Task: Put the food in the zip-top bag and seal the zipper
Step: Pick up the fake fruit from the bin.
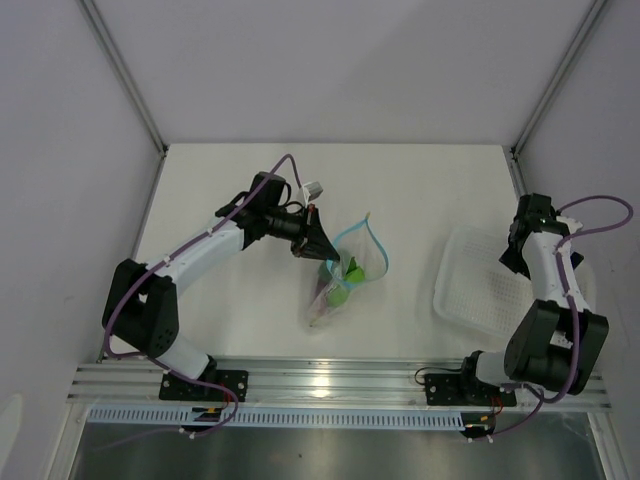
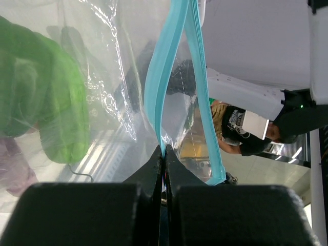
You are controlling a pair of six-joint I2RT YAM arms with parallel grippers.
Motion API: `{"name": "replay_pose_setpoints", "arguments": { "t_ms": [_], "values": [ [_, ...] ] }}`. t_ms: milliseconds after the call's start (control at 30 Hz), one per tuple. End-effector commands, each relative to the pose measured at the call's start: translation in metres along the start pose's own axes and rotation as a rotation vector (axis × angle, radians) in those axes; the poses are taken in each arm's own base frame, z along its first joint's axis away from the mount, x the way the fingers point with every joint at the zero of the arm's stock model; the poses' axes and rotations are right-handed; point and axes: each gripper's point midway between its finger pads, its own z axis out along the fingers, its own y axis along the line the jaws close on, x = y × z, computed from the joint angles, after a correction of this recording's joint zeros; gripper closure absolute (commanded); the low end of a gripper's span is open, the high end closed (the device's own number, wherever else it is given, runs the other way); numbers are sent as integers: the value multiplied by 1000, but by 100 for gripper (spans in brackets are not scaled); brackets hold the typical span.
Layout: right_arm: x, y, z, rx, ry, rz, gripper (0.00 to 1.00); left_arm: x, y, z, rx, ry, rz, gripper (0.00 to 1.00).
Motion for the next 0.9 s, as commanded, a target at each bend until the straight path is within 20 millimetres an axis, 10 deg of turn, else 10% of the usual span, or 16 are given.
{"name": "replay_pose_setpoints", "arguments": {
  "t_ms": [0,867],
  "values": [
    [-12,-19,26,148,-69,-72,1,4,-5,-5,16,6,54,99],
    [-30,6,114,133,-56,-248,1,-4,16,-21,15,-42,10,100]
  ]
}}
